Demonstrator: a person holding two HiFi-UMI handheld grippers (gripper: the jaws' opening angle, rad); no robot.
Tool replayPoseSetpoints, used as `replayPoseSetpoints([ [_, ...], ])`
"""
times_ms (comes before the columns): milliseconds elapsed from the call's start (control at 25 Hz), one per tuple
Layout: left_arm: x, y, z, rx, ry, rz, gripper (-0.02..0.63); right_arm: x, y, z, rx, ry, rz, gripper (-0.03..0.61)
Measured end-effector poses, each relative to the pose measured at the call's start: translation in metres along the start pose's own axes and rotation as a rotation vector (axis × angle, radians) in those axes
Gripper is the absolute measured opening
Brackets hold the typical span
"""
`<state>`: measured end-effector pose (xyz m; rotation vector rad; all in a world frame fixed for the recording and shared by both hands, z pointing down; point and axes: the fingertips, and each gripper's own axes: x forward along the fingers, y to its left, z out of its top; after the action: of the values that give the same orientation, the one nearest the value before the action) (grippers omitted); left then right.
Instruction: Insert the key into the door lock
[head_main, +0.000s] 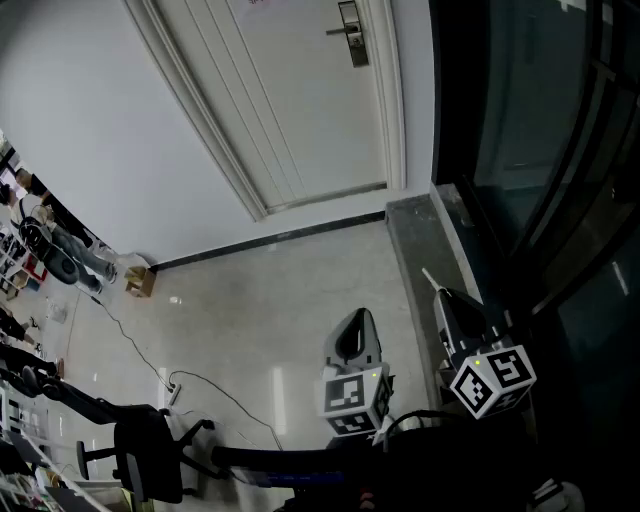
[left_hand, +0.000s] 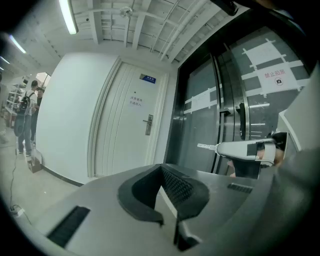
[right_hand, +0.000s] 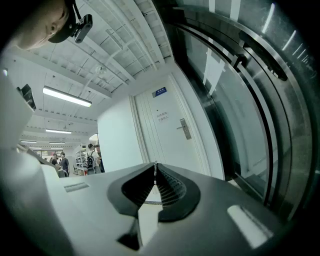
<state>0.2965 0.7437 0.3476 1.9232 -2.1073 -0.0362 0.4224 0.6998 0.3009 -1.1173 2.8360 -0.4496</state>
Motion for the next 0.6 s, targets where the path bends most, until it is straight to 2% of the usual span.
replayPoseSetpoints([
  [600,-0.0002,0.0023,-0.0035,-0.007,0.011,0.008,0.002,-0.0011,-0.0004,-0.0002,-0.010,0.006,-0.003,0.012],
])
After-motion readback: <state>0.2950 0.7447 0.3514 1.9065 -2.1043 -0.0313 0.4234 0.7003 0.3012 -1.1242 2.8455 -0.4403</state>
